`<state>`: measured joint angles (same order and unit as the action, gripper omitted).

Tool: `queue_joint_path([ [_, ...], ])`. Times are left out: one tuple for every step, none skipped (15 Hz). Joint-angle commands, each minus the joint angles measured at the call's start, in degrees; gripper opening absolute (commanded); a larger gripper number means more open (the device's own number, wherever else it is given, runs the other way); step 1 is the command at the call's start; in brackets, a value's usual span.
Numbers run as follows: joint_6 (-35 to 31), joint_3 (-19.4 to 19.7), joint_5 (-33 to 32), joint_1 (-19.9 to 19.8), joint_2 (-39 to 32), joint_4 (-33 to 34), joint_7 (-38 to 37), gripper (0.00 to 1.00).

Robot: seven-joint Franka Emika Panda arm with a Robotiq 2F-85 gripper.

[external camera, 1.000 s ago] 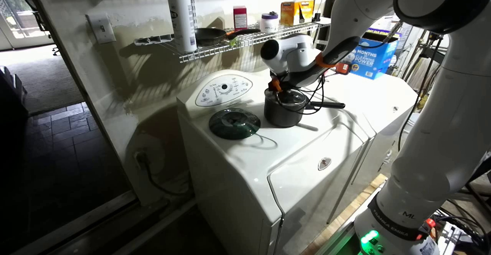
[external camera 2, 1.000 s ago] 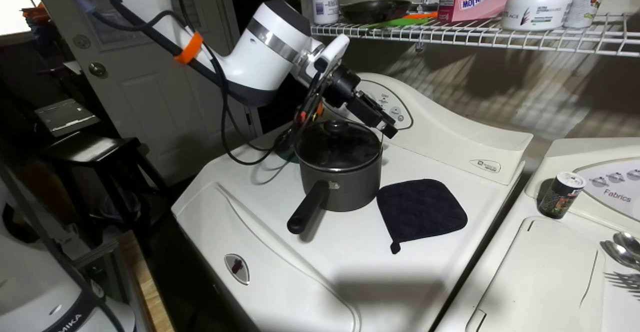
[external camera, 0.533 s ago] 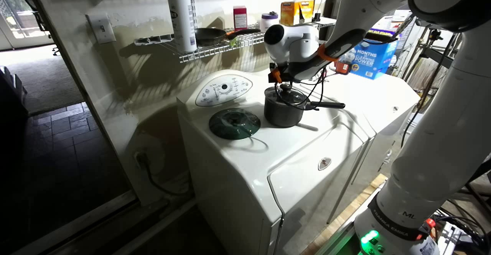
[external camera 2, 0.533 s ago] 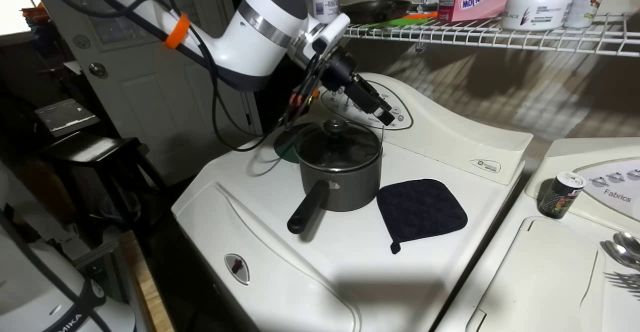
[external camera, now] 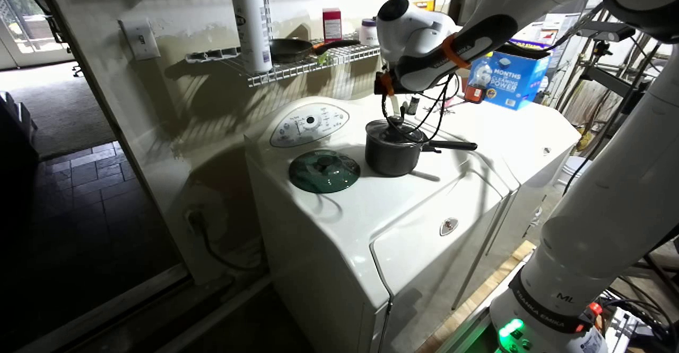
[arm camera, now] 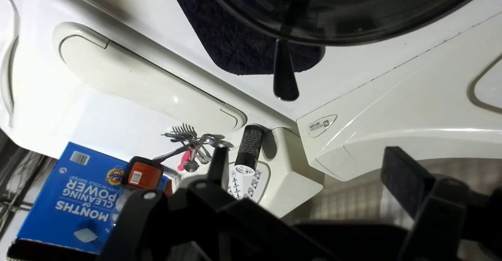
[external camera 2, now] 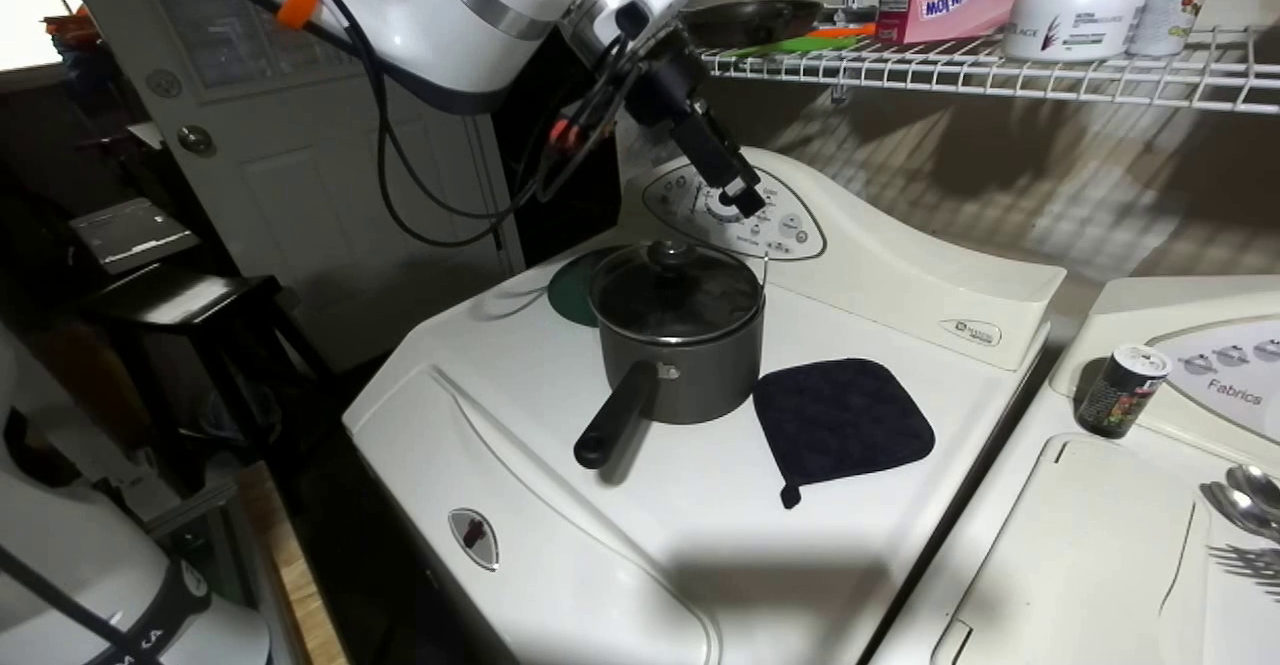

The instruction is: Put the silver spoon inside the pot

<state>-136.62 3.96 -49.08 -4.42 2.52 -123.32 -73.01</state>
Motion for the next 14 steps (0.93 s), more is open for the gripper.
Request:
queue_joint_path([
  [1.9,0.2,8.3,-0.1,3.9,-1.1,7.0,1.0],
  [2.5,0.2,9.8,-0.3,4.5,-0.9,7.9,1.0],
  [3.4,0.2,11.5,-0.3,5.1,-0.8,9.4,1.0],
  [3.8,0.3,12.8,-0.5,5.7,-0.6,10.4,1.0],
  [4.8,0.2,14.2,-0.5,6.2,-0.5,11.7,1.0],
  [5.4,0.3,15.5,-0.7,6.8,-0.3,12.8,1.0],
  [6.4,0.3,17.1,-0.8,7.4,0.0,14.4,1.0],
  [6.8,0.3,18.2,-1.1,8.0,0.1,15.3,1.0],
  [7.7,0.3,19.8,-1.3,8.6,0.4,16.9,1.0],
  [8.8,0.3,21.0,-1.5,9.2,0.7,18.1,1.0],
  [9.5,0.2,21.9,-1.8,9.7,1.1,18.8,1.0],
  [9.7,0.1,22.5,-2.1,10.3,1.2,19.0,1.0],
  [10.3,0.1,23.2,-2.3,10.9,1.3,19.9,1.0],
  [10.5,0.1,24.2,-2.5,11.5,1.5,20.5,1.0],
])
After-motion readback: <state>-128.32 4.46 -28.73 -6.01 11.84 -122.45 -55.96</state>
